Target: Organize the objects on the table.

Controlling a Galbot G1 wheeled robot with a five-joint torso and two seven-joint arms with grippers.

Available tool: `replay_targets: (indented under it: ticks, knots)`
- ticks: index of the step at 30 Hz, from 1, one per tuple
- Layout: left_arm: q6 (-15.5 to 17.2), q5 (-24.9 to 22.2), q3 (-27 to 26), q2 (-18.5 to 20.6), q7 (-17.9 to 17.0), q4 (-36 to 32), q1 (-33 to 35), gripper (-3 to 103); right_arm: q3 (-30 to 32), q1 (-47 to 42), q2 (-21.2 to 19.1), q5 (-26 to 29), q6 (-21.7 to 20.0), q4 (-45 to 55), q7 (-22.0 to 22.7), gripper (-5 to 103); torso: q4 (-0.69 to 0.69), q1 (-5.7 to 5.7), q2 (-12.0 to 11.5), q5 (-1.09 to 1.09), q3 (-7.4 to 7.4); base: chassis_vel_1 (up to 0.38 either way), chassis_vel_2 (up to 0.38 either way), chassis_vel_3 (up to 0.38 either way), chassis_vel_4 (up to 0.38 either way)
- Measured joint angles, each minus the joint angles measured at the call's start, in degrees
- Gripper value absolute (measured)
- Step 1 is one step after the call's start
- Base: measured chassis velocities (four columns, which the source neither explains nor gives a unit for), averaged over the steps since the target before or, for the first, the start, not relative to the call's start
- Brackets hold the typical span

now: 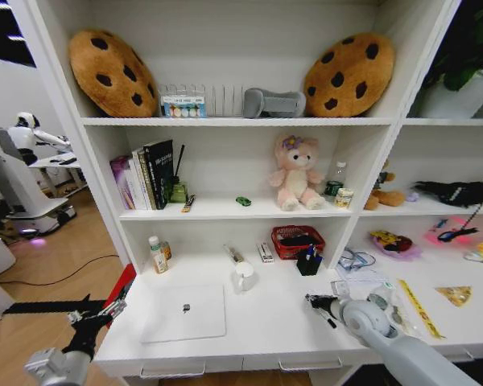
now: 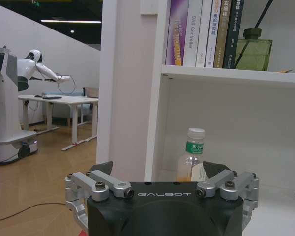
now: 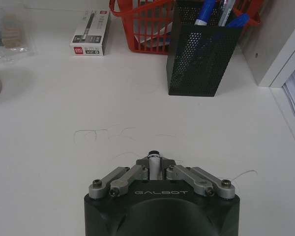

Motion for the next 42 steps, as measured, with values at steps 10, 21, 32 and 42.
replay_targets:
  ticks: [10, 21, 32, 42]
  knots:
    - [-0.32, -0.03, -0.22, -0.31, 0.13, -0.40, 0.50, 100, 1.26, 3.38, 0.65, -1.55, 0.49, 1.19, 0.17, 10, 0.00, 0.01, -0.03, 0.05, 0.03, 0.000, 0.000, 0.000, 0.000]
    - [-0.14, 0.38, 0.31, -0.61, -0.11, -0.75, 0.32, 100, 1.37, 9.71, 1.82, -20.03, 16.57, -0.39, -3.07, 10, 0.00, 0.01, -0.02, 0.02, 0.01, 0.000, 0.000, 0.000, 0.000]
    - [-0.02, 0.52, 0.60, -0.18, -0.08, -0.25, 0.07, 100, -1.46, 16.56, 5.36, -25.49, 30.25, -8.37, -0.49, 10, 0.01, 0.01, -0.01, 0.01, 0.01, 0.000, 0.000, 0.000, 0.000]
    - [0.41, 0.64, 0.94, 0.24, -0.61, -0.03, -0.44, 100, -6.69, 23.55, 8.85, -30.82, 34.60, -18.39, -1.40, 10, 0.02, 0.01, -0.01, 0.01, 0.01, 0.000, 0.000, 0.000, 0.000]
